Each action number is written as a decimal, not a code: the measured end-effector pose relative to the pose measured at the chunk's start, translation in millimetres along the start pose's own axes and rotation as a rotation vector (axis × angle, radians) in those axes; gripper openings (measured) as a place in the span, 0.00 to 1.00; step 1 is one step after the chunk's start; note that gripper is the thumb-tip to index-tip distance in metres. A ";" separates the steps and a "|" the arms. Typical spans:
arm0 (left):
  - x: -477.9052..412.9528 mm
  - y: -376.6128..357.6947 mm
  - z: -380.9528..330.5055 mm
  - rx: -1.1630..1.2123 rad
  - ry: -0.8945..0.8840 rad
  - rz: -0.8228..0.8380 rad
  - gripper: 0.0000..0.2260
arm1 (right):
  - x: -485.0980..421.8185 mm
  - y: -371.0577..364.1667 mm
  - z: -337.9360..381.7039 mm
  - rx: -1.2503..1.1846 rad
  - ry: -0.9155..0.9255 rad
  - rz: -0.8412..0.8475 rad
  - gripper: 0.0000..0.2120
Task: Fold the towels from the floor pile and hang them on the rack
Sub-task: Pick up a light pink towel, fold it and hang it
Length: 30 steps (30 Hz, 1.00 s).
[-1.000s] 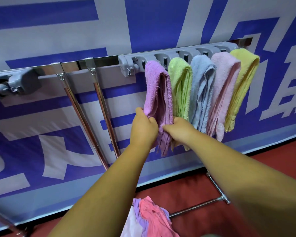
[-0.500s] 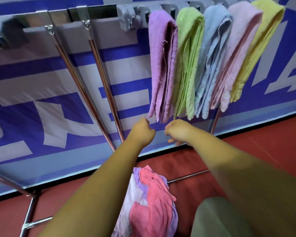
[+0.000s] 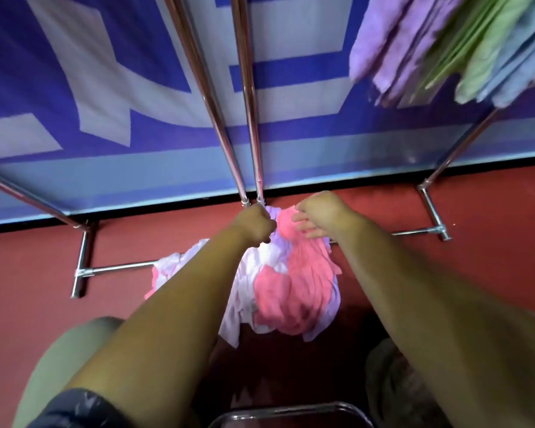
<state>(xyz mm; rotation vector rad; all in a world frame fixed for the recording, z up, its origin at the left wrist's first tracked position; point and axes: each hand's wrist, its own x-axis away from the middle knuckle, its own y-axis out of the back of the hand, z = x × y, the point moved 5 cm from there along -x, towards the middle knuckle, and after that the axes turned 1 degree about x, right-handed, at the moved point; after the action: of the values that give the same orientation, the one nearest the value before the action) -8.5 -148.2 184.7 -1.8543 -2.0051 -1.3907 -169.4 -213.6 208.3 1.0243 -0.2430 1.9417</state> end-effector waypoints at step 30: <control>-38.7 -97.4 312.9 -0.190 0.592 -0.378 0.16 | -134.8 -195.6 -218.4 0.538 -0.305 0.191 0.18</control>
<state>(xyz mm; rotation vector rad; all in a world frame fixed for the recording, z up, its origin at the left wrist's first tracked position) 77.2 36.4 -74.9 -0.9434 -1.9957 -1.9881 -104.1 -70.1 -73.2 1.7073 0.0227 2.0663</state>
